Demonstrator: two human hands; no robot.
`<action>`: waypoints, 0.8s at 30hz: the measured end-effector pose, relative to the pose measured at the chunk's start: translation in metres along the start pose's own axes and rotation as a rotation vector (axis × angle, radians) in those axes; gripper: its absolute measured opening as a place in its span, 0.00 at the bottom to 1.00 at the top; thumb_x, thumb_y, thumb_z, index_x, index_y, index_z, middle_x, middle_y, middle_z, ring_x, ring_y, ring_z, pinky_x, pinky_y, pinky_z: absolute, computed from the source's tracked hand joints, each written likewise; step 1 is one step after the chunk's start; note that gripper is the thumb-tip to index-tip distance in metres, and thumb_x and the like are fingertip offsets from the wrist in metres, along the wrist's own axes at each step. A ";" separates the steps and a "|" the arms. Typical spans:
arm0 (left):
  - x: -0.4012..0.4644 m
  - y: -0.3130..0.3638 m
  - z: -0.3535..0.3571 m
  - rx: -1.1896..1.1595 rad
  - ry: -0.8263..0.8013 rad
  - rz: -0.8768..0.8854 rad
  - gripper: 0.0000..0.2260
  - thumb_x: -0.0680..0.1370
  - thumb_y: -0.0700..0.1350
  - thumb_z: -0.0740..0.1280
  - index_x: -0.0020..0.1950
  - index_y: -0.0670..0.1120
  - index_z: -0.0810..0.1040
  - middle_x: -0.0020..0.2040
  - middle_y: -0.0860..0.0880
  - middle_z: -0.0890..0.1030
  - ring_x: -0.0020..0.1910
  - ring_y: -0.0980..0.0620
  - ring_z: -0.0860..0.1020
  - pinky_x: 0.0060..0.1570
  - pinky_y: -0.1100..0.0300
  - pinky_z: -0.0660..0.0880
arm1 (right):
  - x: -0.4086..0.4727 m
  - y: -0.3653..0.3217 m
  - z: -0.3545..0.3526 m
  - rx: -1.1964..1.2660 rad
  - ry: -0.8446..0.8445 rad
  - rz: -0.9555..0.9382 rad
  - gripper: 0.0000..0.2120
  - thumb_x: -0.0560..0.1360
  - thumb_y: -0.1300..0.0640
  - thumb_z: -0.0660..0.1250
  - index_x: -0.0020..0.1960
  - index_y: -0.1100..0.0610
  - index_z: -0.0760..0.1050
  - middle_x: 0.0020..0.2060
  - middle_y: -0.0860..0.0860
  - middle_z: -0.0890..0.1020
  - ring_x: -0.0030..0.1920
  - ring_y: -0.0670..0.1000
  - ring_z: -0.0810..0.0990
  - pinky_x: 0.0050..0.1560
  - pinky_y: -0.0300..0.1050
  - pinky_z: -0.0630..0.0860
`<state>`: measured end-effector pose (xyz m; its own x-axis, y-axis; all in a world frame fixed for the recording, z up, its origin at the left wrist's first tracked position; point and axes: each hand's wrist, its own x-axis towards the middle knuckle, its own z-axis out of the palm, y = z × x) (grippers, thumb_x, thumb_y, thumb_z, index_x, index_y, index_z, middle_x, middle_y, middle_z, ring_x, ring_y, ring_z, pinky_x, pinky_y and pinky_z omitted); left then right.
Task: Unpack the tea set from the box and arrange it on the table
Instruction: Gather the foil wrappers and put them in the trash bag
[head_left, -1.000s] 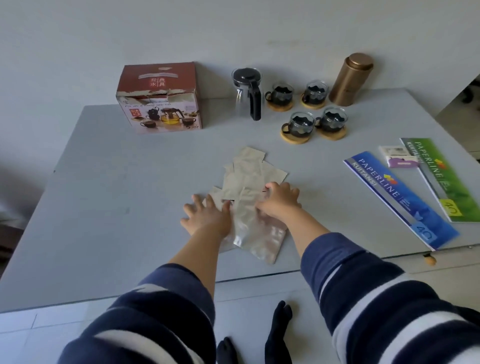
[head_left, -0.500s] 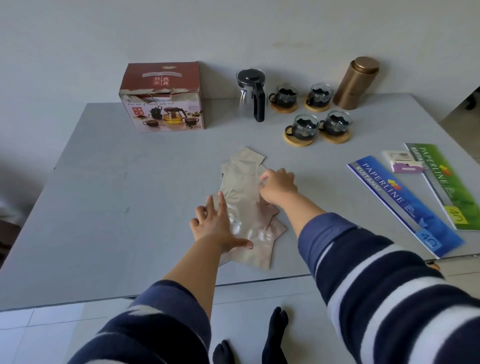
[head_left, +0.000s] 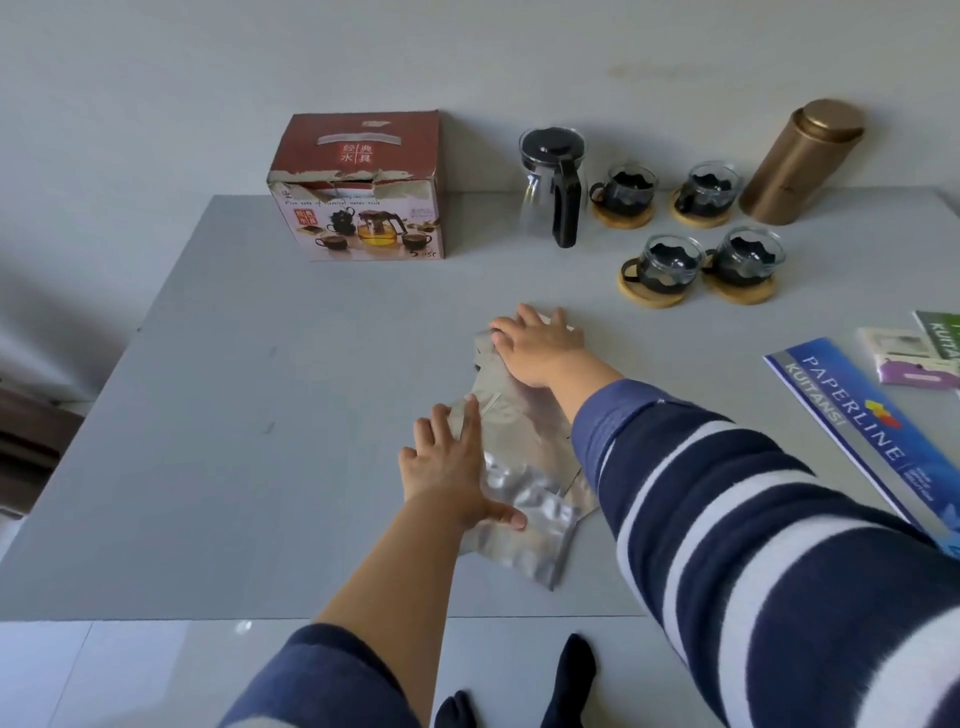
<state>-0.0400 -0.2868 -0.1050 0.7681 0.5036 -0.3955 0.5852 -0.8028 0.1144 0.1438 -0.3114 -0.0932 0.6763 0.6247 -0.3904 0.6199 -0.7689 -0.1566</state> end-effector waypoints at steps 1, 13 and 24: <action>0.000 0.001 -0.002 -0.033 -0.003 -0.015 0.66 0.56 0.69 0.75 0.78 0.51 0.37 0.72 0.46 0.53 0.69 0.43 0.58 0.60 0.50 0.68 | -0.004 0.001 -0.001 -0.012 0.018 -0.011 0.21 0.79 0.43 0.41 0.69 0.39 0.61 0.71 0.49 0.63 0.67 0.63 0.60 0.62 0.59 0.65; -0.012 0.001 -0.009 -0.474 0.020 -0.127 0.53 0.61 0.54 0.80 0.77 0.53 0.51 0.64 0.46 0.67 0.57 0.40 0.78 0.47 0.52 0.73 | -0.090 0.045 -0.011 0.729 -0.445 0.290 0.42 0.64 0.41 0.75 0.72 0.44 0.60 0.67 0.54 0.65 0.64 0.59 0.70 0.59 0.59 0.74; -0.018 0.012 -0.005 -0.559 -0.022 -0.152 0.17 0.68 0.53 0.74 0.51 0.46 0.74 0.46 0.49 0.79 0.45 0.46 0.78 0.40 0.58 0.72 | -0.135 0.035 0.039 0.606 -0.047 0.416 0.28 0.60 0.54 0.80 0.56 0.58 0.73 0.44 0.51 0.79 0.46 0.55 0.80 0.44 0.44 0.77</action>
<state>-0.0454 -0.3036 -0.0919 0.6629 0.5883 -0.4630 0.7412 -0.4284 0.5168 0.0589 -0.4272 -0.0812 0.7815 0.2691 -0.5629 -0.0221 -0.8897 -0.4561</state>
